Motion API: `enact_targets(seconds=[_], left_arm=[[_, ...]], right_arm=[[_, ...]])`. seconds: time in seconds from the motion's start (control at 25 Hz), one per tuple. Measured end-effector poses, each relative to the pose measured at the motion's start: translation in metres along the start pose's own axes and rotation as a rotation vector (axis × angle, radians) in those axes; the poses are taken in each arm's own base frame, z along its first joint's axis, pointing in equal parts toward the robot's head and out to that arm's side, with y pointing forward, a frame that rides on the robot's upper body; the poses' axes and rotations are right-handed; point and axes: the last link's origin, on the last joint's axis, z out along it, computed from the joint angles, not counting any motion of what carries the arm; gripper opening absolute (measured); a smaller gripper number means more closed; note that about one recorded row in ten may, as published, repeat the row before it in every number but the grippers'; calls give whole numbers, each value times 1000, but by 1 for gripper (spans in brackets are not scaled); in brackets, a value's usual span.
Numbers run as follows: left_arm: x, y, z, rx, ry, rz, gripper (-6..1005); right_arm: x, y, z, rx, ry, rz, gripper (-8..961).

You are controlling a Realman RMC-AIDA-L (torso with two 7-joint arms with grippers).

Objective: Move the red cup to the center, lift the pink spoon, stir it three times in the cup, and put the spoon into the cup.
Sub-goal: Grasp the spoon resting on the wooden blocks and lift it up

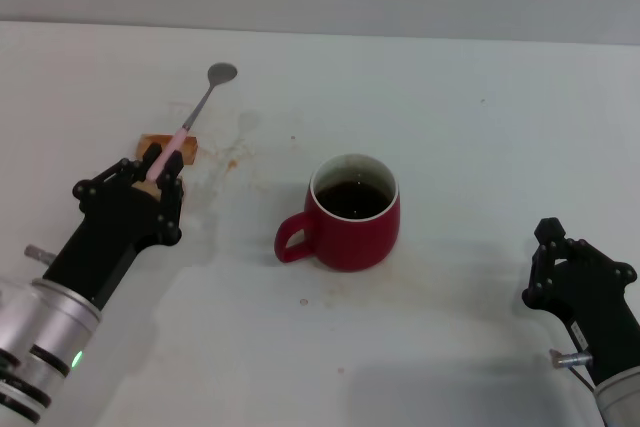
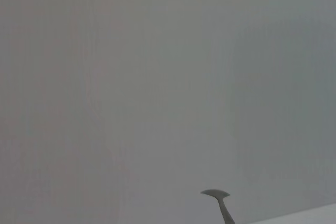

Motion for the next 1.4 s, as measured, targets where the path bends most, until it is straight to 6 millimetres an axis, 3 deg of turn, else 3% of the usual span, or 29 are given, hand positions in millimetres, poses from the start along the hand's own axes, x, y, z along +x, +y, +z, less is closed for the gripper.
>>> enact_targets(seconds=[0.16, 0.32, 0.4, 0.44, 0.56, 0.72, 1.04, 1.32, 1.4], left_arm=[[6, -7, 11, -21, -43, -41, 173], [27, -26, 37, -39, -144, -37, 173], [56, -41, 55, -53, -219, -10, 173], [56, -41, 55, -53, -219, -10, 173], [93, -46, 66, -72, -285, 38, 173], [137, -40, 77, -97, -365, 136, 173], [201, -21, 85, -261, -451, 252, 173], [231, -14, 82, -354, -541, 425, 173], [232, -12, 81, -369, -567, 445, 173]], right_arm=[[0, -1, -1, 5, 0, 2, -1], [0, -2, -1, 6, 1, 1, -1], [0, -2, -1, 7, 1, 0, -1], [0, -3, -2, 9, 2, 0, -1], [1, -4, -3, 14, 4, -1, -1], [2, -6, -5, 28, 7, 0, -1], [0, -14, -14, 78, -21, 9, -1], [0, -21, -17, 106, -24, 22, -1], [0, -22, -17, 110, -24, 24, -1]])
